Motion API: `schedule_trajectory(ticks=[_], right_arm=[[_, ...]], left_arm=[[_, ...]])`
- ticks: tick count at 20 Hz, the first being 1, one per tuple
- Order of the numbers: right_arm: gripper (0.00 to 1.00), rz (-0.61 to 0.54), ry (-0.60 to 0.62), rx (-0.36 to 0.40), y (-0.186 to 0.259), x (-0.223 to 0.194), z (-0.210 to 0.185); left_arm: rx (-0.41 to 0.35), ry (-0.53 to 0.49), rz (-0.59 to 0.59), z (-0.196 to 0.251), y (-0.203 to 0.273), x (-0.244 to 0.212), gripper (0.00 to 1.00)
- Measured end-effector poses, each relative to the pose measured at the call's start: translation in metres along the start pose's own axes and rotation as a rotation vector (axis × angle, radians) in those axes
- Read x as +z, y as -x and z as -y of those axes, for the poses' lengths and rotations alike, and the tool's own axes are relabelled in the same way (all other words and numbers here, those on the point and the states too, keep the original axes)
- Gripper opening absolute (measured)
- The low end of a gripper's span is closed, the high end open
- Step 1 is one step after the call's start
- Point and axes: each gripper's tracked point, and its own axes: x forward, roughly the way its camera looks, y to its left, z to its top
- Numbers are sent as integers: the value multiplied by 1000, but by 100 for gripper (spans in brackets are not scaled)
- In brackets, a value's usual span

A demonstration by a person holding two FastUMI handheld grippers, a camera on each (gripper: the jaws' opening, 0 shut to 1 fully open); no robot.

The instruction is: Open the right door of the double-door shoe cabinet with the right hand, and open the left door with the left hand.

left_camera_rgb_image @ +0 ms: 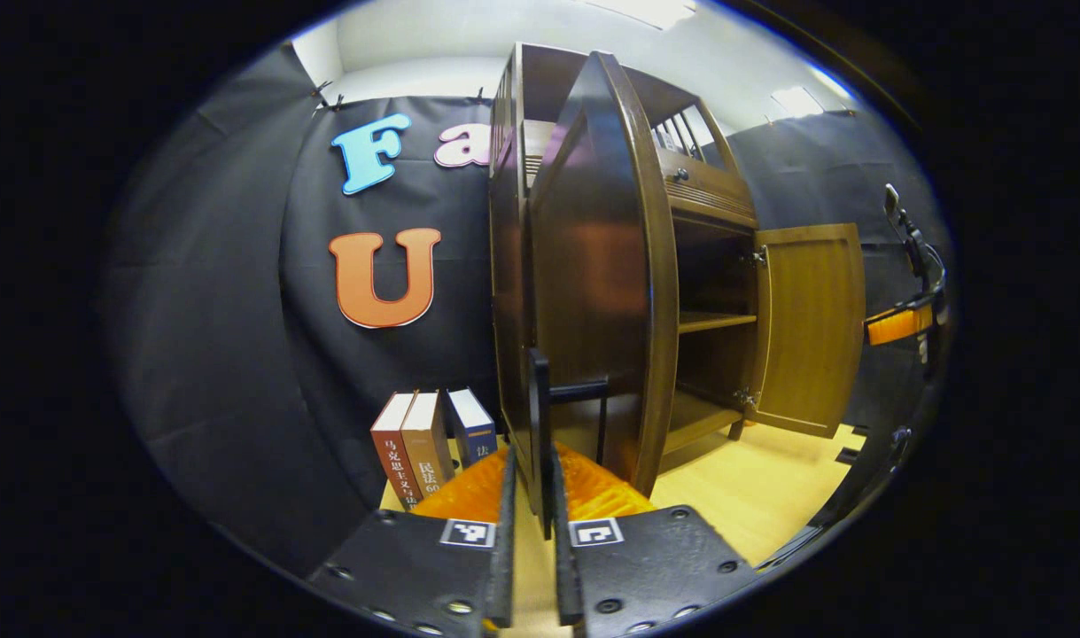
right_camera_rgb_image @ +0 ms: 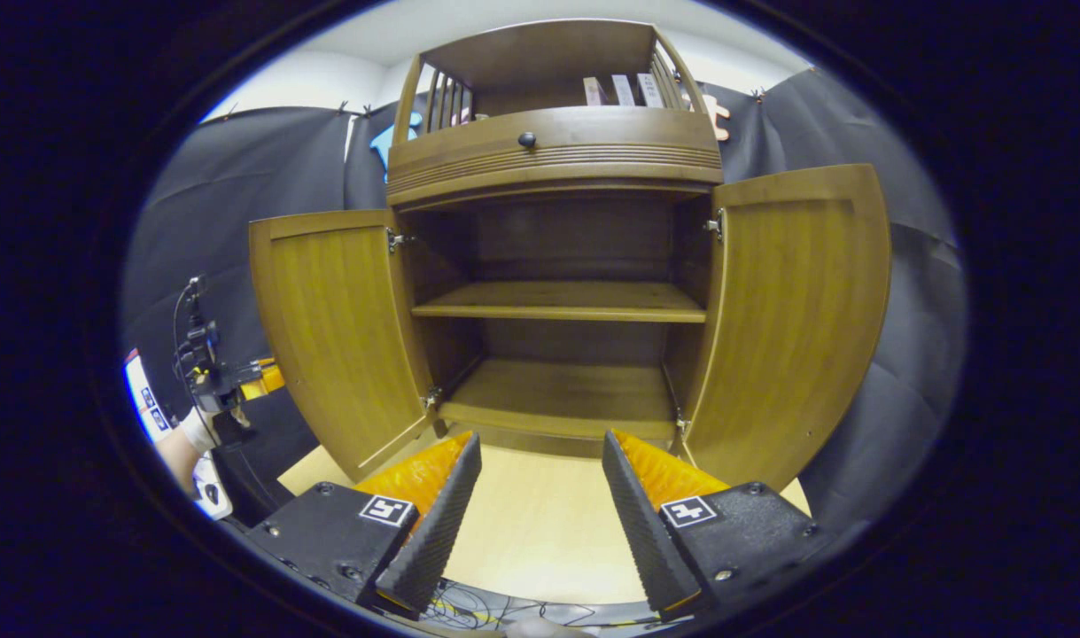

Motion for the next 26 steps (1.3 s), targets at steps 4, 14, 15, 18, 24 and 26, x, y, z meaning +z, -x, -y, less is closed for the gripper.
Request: schedule_trajectory(ticks=[4, 14, 15, 18, 24, 26], right_arm=[[87, 5, 19, 4, 0, -1, -3], [87, 51, 70, -24, -7, 8, 5], [88, 59, 69, -32, -6, 11, 6], [87, 81, 71, -54, -1, 25, 14], [90, 142, 51, -133, 14, 43, 38], [87, 159, 42, -165, 19, 47, 49]], left_arm=[[52, 70, -12, -5, 35, -11, 76], [169, 52, 44, 74, 72, 56, 95], [152, 40, 62, 91, 67, 70, 95], [140, -14, 109, 129, 52, 106, 95], [124, 67, 72, 192, 14, 131, 96], [160, 58, 64, 196, 4, 129, 96]])
